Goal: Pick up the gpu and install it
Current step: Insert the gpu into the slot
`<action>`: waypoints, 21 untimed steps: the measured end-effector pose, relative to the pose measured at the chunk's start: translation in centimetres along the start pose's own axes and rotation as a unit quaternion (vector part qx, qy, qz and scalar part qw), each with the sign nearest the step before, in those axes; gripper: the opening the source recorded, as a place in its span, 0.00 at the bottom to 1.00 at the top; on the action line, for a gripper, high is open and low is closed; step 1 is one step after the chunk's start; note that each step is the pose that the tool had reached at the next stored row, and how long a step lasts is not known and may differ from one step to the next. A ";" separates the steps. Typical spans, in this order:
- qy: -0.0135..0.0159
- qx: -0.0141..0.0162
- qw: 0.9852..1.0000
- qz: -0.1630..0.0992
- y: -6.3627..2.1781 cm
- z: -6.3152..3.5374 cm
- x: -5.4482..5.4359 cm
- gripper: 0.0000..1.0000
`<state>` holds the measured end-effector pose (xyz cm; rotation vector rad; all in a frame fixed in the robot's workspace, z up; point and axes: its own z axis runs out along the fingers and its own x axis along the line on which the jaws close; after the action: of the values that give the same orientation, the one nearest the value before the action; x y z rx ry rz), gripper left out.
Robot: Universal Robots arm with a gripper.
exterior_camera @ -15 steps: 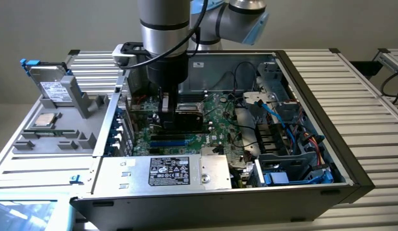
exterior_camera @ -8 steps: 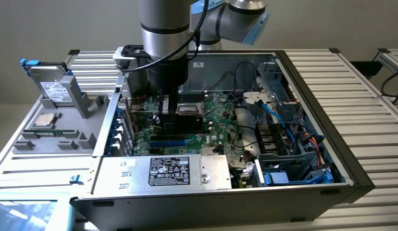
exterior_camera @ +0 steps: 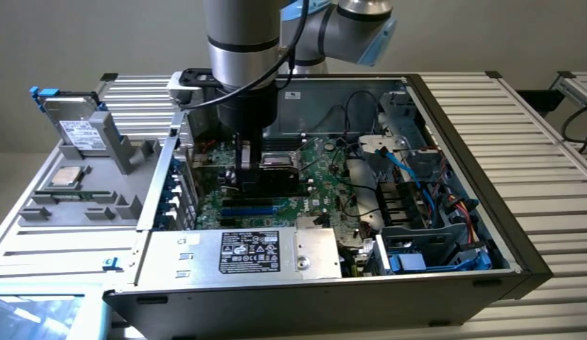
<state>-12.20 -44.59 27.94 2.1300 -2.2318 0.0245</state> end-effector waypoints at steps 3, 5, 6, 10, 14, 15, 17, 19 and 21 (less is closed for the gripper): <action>0.000 -0.001 1.000 0.000 -0.02 0.53 0.0 0.29; -0.001 -0.002 1.000 0.000 -0.03 0.82 0.0 0.29; -0.001 -0.003 1.000 0.000 -0.04 1.01 0.1 0.29; -0.018 -0.004 1.000 -0.001 -0.06 1.36 0.6 0.29; -0.025 -0.006 1.000 -0.002 -0.03 1.70 0.7 0.29; -0.025 -0.006 1.000 -0.002 -0.01 1.75 0.7 0.29; -0.025 -0.007 1.000 -0.002 0.07 1.83 0.7 0.29; -0.025 -0.007 1.000 -0.002 0.14 1.93 0.7 0.29; -0.025 -0.007 1.000 -0.002 0.15 2.08 0.8 0.29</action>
<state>-12.45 -45.47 25.91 2.1517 -2.2478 -0.0453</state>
